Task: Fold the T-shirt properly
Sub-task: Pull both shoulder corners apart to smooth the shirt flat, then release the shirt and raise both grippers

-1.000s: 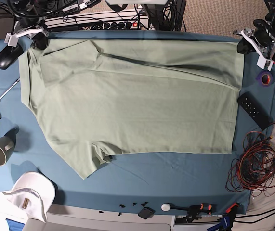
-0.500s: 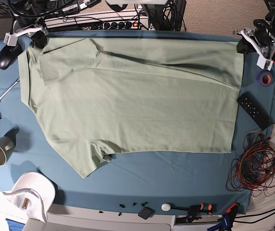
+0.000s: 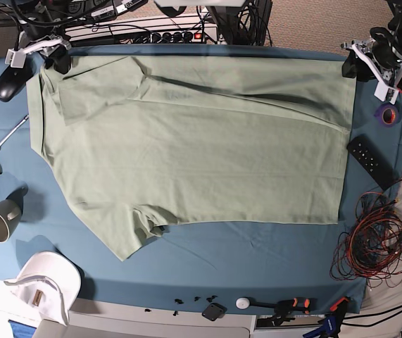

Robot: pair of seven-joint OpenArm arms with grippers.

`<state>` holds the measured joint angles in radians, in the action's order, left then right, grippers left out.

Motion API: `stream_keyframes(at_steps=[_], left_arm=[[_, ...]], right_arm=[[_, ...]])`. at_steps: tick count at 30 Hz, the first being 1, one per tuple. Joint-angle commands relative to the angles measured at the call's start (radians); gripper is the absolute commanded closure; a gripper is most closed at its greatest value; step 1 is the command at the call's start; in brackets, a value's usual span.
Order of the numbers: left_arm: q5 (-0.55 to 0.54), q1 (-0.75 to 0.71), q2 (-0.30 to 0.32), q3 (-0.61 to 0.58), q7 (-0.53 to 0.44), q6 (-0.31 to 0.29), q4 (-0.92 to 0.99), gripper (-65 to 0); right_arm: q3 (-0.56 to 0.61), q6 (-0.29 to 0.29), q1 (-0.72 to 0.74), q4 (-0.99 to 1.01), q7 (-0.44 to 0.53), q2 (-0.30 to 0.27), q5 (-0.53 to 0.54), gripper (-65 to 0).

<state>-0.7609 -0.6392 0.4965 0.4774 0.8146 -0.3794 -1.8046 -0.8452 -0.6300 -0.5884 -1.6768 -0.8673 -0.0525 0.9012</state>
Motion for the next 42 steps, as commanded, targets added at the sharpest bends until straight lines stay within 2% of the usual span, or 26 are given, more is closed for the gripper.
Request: stream_keyframes(at_steps=[1, 7, 12, 16, 20, 24, 26, 27, 32, 34, 37, 42], left_arm=[[0.043, -0.014, 0.013, 0.006, 0.042, 0.015, 0.0, -25.8], [0.044, -0.014, 0.014, 0.006, 0.053, 0.015, -0.027, -25.8], [0.074, -0.015, 0.014, 0.016, 0.067, 0.015, -0.095, -25.8], [0.072, -0.015, 0.014, 0.069, 0.109, 0.015, -0.154, -25.8], [0.05, -0.015, 0.014, 0.14, 0.11, 0.014, -0.213, -25.8], [0.018, -0.014, 0.023, 0.177, 0.075, 0.011, -0.294, -25.8], [0.003, -0.003, 0.034, 0.171, 0.028, 0.011, -0.331, -25.8], [-0.01, 0.01, 0.037, 0.165, 0.012, 0.011, -0.349, -25.8], [0.02, 0.157, 0.098, 0.054, -0.03, 0.018, -0.348, -25.8], [0.076, 0.232, 0.124, -0.032, -0.064, 0.05, -0.323, -25.8], [0.163, 0.364, 0.146, -0.169, -0.104, 0.095, -0.236, -25.8], [0.22, 0.607, 0.145, -0.353, -0.12, 0.094, 0.037, -25.8]], right_arm=[[-0.007, -0.003, -0.023, -0.012, -0.008, -0.011, -0.004, -22.0], [-0.007, -0.003, -0.077, -0.012, -0.004, -0.011, 0.001, -22.0], [-0.007, -0.021, -0.119, -0.045, -0.024, -0.01, 0.047, -22.0], [-0.042, -0.043, -0.187, -0.209, -0.039, 0.023, 0.078, -22.0], [-0.142, -0.043, -0.214, -0.444, -0.037, 0.043, 0.078, -22.0], [-0.24, -0.042, -0.188, -0.679, 0.027, 0.041, 0.06, -21.9], [-0.254, -0.039, -0.142, -0.679, 0.059, 0.041, 0.008, -21.9], [-0.252, -0.058, -0.112, -0.679, 0.102, 0.032, 0.03, -21.9], [-0.144, 0.022, 0.053, -0.679, 0.132, 0.033, -0.193, -21.9], [-0.068, 0.046, 0.088, -0.679, 0.172, 0.033, -0.276, -21.9], [0.061, 0.051, 0.133, -0.679, 0.203, 0.033, -0.377, -21.9], [0.216, 0.061, 0.189, -0.679, 0.249, 0.033, -0.502, -21.9]])
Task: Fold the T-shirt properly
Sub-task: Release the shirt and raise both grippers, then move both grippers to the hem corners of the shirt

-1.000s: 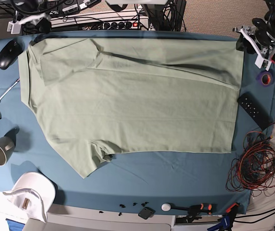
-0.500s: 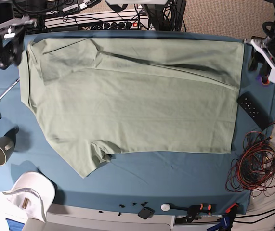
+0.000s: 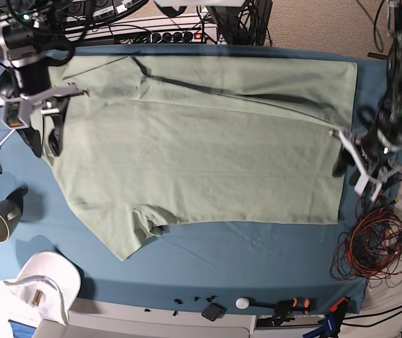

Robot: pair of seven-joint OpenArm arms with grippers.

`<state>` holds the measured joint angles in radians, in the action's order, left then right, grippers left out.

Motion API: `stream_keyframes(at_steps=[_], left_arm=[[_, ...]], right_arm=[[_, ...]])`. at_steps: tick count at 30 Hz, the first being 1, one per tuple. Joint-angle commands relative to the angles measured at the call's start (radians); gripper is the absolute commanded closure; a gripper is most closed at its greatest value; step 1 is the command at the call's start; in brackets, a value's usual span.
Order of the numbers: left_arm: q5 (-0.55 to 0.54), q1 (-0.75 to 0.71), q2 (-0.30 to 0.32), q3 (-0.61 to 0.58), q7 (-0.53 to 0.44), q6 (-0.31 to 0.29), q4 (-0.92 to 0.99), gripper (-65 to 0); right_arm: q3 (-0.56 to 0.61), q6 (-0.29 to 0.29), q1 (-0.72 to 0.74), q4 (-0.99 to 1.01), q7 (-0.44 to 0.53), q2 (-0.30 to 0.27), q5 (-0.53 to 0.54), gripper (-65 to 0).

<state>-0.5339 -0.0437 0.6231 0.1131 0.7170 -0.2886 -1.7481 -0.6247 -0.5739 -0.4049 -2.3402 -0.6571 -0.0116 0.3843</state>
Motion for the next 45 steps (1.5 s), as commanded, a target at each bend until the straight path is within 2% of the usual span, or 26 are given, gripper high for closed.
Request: stream_keyframes(at_steps=[1, 6, 14, 19, 21, 23, 26, 31, 38, 45], left_arm=[[0.0, 0.06, 0.014, -0.014, -0.024, 0.003, 0.043, -25.8], [0.003, 0.272, -0.005, -0.077, -0.039, -0.001, 0.31, -25.8], [-0.008, 0.487, -0.098, -0.077, -0.038, 0.0, 0.596, -25.6], [-0.011, 0.554, -0.169, -0.076, -0.039, 0.001, 0.739, -25.5], [0.018, 0.569, -0.194, -0.076, -0.049, 0.005, 0.783, -25.5], [0.111, 0.573, -0.215, -0.076, -0.074, 0.032, 0.811, -24.5], [0.153, 0.573, -0.226, -0.076, -0.09, 0.062, 0.845, -24.4], [0.156, 0.574, -0.21, -0.076, -0.09, 0.063, 0.851, -24.5], [0.101, 0.573, -0.164, -0.076, -0.08, 0.058, 0.851, -24.5], [-0.052, 0.573, -0.169, -0.076, -0.021, -0.05, 0.851, -24.5]], right_arm=[[0.009, 0.016, 0.021, -0.002, 0.04, -0.008, 0.002, -21.9], [0.022, 0.045, 0.133, 0.264, 0.061, -0.021, -0.004, -21.9], [0.024, 0.051, 0.444, 0.772, 0.057, -0.137, -0.005, -21.9], [0.024, 0.079, 0.667, 1.068, -0.024, -0.175, -0.006, -21.9], [0.024, 0.078, 0.747, 1.159, -0.066, -0.177, -0.009, -21.9], [0.024, 0.078, 0.815, 1.232, -0.078, -0.177, -0.026, -21.9], [0.024, 0.08, 0.893, 1.323, -0.077, -0.177, -0.099, -21.9], [0.032, 0.137, 0.976, 1.442, -0.048, -0.178, -0.227, -21.9], [0.184, 0.178, 0.984, 1.465, -0.022, -0.188, -0.331, -21.9], [0.319, 0.184, 0.984, 1.465, -0.013, -0.188, -0.333, -21.9]])
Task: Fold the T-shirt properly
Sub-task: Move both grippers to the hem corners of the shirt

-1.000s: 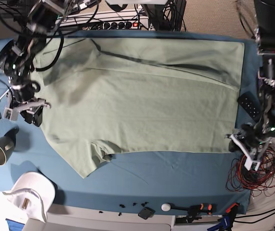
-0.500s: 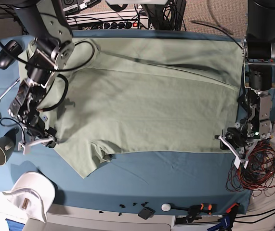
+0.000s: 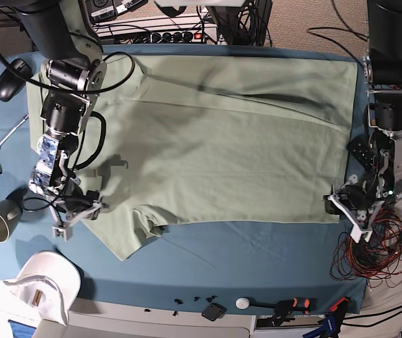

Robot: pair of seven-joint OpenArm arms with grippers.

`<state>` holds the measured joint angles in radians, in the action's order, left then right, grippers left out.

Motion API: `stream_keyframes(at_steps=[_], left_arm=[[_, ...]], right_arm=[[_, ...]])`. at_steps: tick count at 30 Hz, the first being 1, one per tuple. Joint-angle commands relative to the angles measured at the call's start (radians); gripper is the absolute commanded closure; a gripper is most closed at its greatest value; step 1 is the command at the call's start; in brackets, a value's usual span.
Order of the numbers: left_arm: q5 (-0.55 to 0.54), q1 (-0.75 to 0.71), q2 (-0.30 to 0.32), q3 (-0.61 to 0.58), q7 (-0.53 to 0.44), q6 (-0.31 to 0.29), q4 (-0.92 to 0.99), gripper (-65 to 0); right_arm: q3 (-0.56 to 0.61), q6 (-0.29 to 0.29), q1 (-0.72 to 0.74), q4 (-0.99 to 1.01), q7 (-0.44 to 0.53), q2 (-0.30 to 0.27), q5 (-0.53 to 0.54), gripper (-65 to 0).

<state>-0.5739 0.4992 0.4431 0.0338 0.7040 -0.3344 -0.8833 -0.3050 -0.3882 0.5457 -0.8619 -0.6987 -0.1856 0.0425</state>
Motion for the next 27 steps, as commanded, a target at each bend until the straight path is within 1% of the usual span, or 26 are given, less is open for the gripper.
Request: stream_keyframes(at_steps=[1, 4, 6, 9, 13, 22, 27], left_arm=[[-0.018, 0.03, 0.005, 0.003, -0.008, -0.008, -0.013, -24.5], [-0.026, 0.03, -0.011, 0.003, -0.008, -0.009, -0.013, -24.5], [-0.026, 0.03, -0.023, 0.003, -0.01, -0.034, -0.013, -24.5], [-0.026, 0.03, -0.034, 0.003, -0.016, -0.047, -0.013, -24.4], [-0.025, 0.031, -0.031, 0.003, -0.025, -0.049, -0.013, -21.3], [-0.025, 0.031, -0.025, 0.003, -0.051, -0.05, -0.013, -21.3], [-0.025, 0.031, -0.025, 0.003, -0.077, -0.05, -0.013, -21.2]], right_arm=[[0.009, 0.002, 0.033, -0.013, 0.029, -0.014, 0.008, -21.9], [0.013, 0.005, 0.033, -0.013, 0.029, -0.014, 0.008, -21.9], [0.013, 0.005, 0.033, -0.013, 0.029, -0.014, -0.013, -21.9], [0.013, 0.005, 0.033, -0.013, 0.03, -0.014, -0.045, -21.9], [0.013, 0.005, 0.032, -0.013, 0.03, -0.022, -0.066, -21.9], [0.013, 0.005, 0.03, -0.013, 0.027, -0.063, -0.066, -21.9], [0.013, 0.005, 0.026, -0.013, 0.03, -0.063, -0.065, -21.9]])
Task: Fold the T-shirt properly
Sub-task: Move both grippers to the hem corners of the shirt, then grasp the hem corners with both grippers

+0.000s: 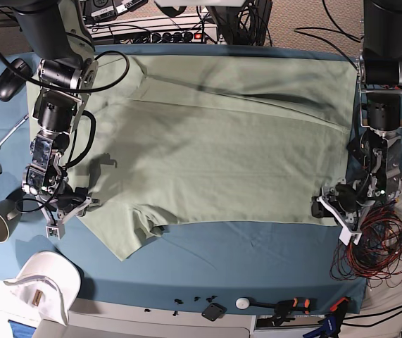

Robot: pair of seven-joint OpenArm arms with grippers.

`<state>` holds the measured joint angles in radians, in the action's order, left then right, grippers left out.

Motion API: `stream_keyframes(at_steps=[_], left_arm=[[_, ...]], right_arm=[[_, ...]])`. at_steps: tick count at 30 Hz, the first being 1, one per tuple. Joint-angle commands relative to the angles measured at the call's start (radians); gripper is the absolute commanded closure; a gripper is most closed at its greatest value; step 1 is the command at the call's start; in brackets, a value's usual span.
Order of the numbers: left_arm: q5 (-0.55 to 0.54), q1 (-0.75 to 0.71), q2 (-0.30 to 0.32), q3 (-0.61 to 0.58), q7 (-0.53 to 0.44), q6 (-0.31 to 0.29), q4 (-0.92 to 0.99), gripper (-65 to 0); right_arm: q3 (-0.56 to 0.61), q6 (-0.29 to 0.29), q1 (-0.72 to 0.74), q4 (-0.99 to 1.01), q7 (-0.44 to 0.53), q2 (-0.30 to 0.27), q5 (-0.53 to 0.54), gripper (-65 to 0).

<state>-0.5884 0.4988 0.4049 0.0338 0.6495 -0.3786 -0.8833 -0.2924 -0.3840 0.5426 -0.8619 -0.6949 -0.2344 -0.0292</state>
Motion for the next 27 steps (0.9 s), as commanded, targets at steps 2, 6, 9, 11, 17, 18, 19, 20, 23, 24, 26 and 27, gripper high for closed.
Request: stream_keyframes(at_steps=[2, 6, 9, 11, 17, 18, 19, 20, 23, 24, 26, 27], left_arm=[[-0.011, 0.032, 0.013, 0.003, -0.026, -0.009, -0.013, -21.2], [-0.011, 0.034, 0.013, 0.003, -0.037, -0.016, -0.013, -21.1], [-0.011, 0.034, 0.013, 0.003, -0.047, -0.016, -0.013, -17.6], [-0.011, 0.034, 0.013, 0.003, -0.057, -0.016, -0.013, -13.0], [-0.01, 0.033, 0.01, 0.003, -0.075, -0.016, -0.013, 0.0], [-0.01, 0.033, 0.009, 0.003, -0.075, -0.016, -0.013, 0.0], [-0.01, 0.033, 0.008, 0.003, -0.075, -0.016, -0.013, 0.0], [-0.01, 0.033, 0.008, 0.003, -0.075, -0.016, -0.013, 0.0], [-0.01, 0.033, 0.011, 0.003, -0.075, -0.016, -0.013, 0.0], [-0.01, 0.033, 0.012, 0.005, -0.076, -0.016, -0.013, 0.0], [-0.011, 0.033, 0.011, 0.012, -0.076, -0.025, -0.013, 0.0], [-0.011, 0.033, 0.011, 0.016, -0.075, -0.04, -0.013, 0.0]], right_arm=[[0.001, 0.002, 0.022, -0.013, 0.031, -0.015, 0.006, -21.9], [0.001, 0.004, -0.003, -0.013, 0.05, -0.014, 0.006, -21.9], [0.001, 0.003, -0.031, -0.013, 0.069, -0.014, 0.006, -21.9], [0.001, 0.004, -0.048, -0.013, 0.082, -0.014, 0.006, -21.9], [0.001, 0.005, -0.077, -0.013, 0.116, -0.015, 0.005, -21.9], [0.001, 0.011, -0.078, -0.013, 0.121, -0.015, 0.005, -21.9], [0.001, 0.024, -0.08, -0.013, 0.121, -0.014, 0.005, -21.9], [0.001, 0.037, -0.08, -0.013, 0.121, -0.015, 0.004, -21.9], [0.001, 0.06, -0.079, -0.013, 0.08, -0.015, -0.03, -23.8], [0.001, 0.06, -0.077, -0.013, 0.067, -0.016, -0.045, -27.7], [0.001, 0.06, -0.077, -0.013, 0.067, -0.022, -0.066, -31.7], [0.001, 0.06, -0.077, -0.013, 0.068, -0.029, -0.066, -32.0]])
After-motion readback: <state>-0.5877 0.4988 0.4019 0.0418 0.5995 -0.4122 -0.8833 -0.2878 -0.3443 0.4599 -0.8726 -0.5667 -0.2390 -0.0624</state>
